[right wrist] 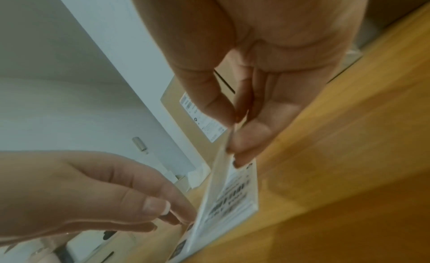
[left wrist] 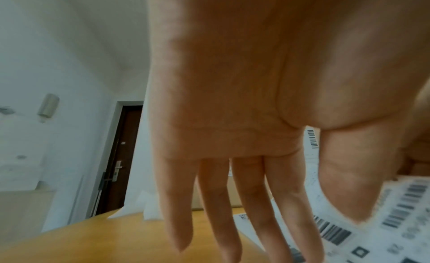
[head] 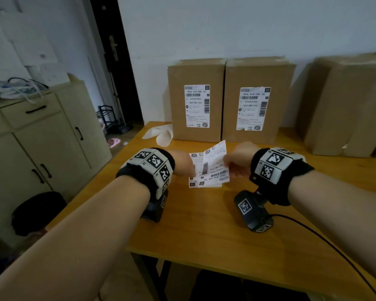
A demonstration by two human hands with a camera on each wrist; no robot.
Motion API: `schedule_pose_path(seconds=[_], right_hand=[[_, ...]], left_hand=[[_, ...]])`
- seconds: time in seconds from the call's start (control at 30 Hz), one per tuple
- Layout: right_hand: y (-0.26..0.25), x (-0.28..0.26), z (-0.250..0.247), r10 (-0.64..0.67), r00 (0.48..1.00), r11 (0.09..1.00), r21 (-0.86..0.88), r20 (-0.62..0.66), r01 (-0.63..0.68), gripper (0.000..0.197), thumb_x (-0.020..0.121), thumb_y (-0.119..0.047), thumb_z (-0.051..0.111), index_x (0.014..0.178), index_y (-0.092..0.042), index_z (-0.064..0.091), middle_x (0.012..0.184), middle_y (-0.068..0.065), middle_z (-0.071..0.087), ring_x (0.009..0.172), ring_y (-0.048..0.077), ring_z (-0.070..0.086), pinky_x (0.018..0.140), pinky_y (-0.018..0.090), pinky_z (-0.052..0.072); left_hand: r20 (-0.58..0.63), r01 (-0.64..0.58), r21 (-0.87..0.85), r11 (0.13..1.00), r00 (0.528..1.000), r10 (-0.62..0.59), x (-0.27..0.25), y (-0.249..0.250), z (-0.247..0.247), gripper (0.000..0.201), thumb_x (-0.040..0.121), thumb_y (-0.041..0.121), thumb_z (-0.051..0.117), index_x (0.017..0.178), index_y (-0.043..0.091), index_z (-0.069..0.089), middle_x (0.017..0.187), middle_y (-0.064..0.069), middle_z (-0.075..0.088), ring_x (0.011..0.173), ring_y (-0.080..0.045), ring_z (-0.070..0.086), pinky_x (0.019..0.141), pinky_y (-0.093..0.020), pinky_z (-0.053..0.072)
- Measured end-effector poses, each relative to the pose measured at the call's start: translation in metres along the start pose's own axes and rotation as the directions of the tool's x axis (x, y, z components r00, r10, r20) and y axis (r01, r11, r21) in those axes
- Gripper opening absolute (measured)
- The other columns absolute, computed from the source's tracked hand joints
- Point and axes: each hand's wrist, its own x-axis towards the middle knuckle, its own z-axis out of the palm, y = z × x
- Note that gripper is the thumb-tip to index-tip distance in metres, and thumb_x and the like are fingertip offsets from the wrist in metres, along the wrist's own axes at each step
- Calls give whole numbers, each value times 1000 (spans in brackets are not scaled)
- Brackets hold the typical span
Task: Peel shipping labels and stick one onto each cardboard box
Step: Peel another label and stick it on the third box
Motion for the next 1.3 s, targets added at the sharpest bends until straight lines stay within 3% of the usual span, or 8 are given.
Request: schedule_pose_path(seconds=[0.07, 0.2, 0.37, 0.5, 0.6, 0.7, 0.97, 1.3], right_hand=[[6, 2, -10, -43, 997, 999, 9, -57, 44, 9, 87, 5, 54, 79, 1, 55, 84, 17, 69, 58, 21, 68, 42, 23, 52], [18, 5, -29, -133, 987, 981, 127, -91, 144, 19, 85, 6, 58, 73, -5, 49, 95, 19, 68, 88, 31, 69, 79, 41, 58], [27, 2, -56, -184, 976, 958, 201, -112, 204, 16, 85, 5, 59, 80, -9, 52, 97, 17, 68, 91, 31, 68, 84, 43, 56], [34, 0, -75, -217, 962, 950, 191, -165, 247, 13, 82, 0, 63, 86, -8, 54, 95, 14, 69, 87, 26, 69, 80, 40, 57], [37, -5, -82, -329, 855, 936, -14, -400, 353, 13, 81, -10, 67, 88, -13, 56, 85, -2, 63, 76, 13, 61, 61, 24, 49], [34, -15, -84, -516, 759, 853, -151, -397, 500, 8, 82, -17, 67, 86, -14, 61, 84, -6, 62, 75, 8, 60, 58, 17, 44], [36, -17, -91, -580, 694, 798, -128, -426, 589, 9, 80, -19, 70, 82, -17, 61, 76, -7, 58, 70, 6, 55, 59, 16, 39], [40, -20, -102, -612, 634, 726, -18, -474, 687, 5, 81, -15, 70, 85, -16, 70, 75, -5, 66, 69, 5, 61, 63, 15, 46]], left_hand=[[-7, 4, -1, 1000, 1000, -4, 3, 4, -2, 40, 98, 32, 45, 131, 10, 53, 131, -7, 56, 116, -21, 53, 94, -28, 43], [-208, -29, -218, 975, 978, -18, 13, 9, -12, 42, 98, 38, 40, 117, 8, 61, 112, -6, 63, 98, -21, 60, 79, -28, 47], [-337, -238, -774, 586, 939, -65, 16, 25, -28, 14, 93, 23, 56, 99, 11, 63, 102, -3, 71, 84, -10, 69, 82, -30, 57], [-467, -354, -782, 513, 878, -107, 18, 46, -35, 6, 88, 15, 63, 83, 13, 63, 82, -2, 72, 61, -1, 69, 54, -12, 54], [-477, -378, -794, 476, 873, -103, 19, 60, -36, 6, 86, 13, 66, 84, 8, 64, 86, -7, 74, 76, -14, 73, 64, -20, 59], [-499, -420, -778, 467, 865, -51, 19, 77, -35, 9, 86, 15, 67, 85, 7, 66, 82, -4, 73, 68, -8, 72, 65, -18, 59], [-439, -434, -847, 306, 897, 59, 7, 115, -33, 10, 92, 19, 58, 90, 16, 67, 90, -6, 73, 80, -11, 71, 76, -24, 58], [-523, -525, -830, 190, 850, 65, 6, 123, -35, 11, 90, 15, 61, 91, 7, 68, 84, -6, 73, 70, -8, 72, 66, -18, 58]])
